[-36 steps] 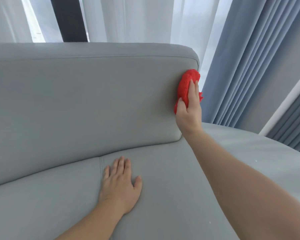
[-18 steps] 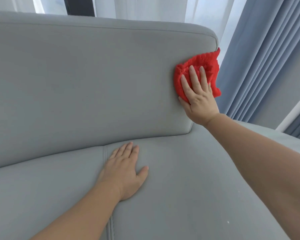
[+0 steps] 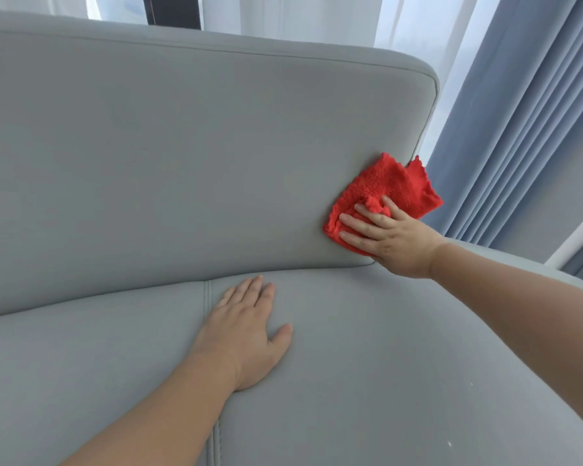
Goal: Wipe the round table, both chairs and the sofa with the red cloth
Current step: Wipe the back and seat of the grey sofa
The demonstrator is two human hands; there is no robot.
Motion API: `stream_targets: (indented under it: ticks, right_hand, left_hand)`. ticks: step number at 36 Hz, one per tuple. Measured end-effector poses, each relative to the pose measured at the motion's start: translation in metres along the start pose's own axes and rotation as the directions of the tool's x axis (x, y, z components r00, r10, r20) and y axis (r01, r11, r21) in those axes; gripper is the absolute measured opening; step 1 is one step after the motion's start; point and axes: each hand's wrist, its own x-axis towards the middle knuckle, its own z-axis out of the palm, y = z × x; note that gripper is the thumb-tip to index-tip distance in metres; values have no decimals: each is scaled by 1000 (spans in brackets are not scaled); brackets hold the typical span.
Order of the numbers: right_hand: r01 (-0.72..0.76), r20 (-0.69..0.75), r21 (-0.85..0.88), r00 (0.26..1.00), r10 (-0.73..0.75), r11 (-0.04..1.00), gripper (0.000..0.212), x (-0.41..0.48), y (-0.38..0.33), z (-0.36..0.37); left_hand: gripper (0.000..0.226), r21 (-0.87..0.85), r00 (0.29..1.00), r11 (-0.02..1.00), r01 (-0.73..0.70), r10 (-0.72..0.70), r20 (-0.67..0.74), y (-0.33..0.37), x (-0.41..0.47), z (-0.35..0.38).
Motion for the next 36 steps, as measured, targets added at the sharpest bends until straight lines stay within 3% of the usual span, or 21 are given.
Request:
stream_targets:
  ticks: [3, 8, 12, 17, 21, 29, 36]
  right_hand:
    - [134, 65, 19, 989, -135, 991, 59, -1, -10, 8]
    - [273, 18, 116, 961, -277, 955, 67, 7, -5, 2]
    - [287, -43, 67, 958, -284, 956, 56, 15, 1, -7]
    - [222, -19, 17, 975, -221, 975, 50, 29, 3, -16]
    - [266, -51, -12, 963, -266, 964, 65, 36, 12, -25]
    - [162, -132, -121, 975, -178, 979, 68, 57, 50, -58]
    - [-87, -374, -80, 926, 51, 993, 55, 79, 82, -83]
  left_hand:
    - [99, -10, 1000, 1000, 0, 0, -12, 1, 1, 2]
    - [99, -6, 1000, 1000, 0, 0, -23, 0, 4, 0]
    - [99, -15, 1000, 1000, -5, 5, -24, 0, 2, 1]
    - [98, -26, 999, 1000, -2, 1, -32, -1, 1, 3]
    - [98, -38, 999, 999, -4, 2, -38, 0, 2, 3]
    - [97, -42, 1000, 999, 0, -2, -29, 0, 1, 3]
    - [79, -55, 1000, 998, 9, -10, -26, -1, 1, 2]
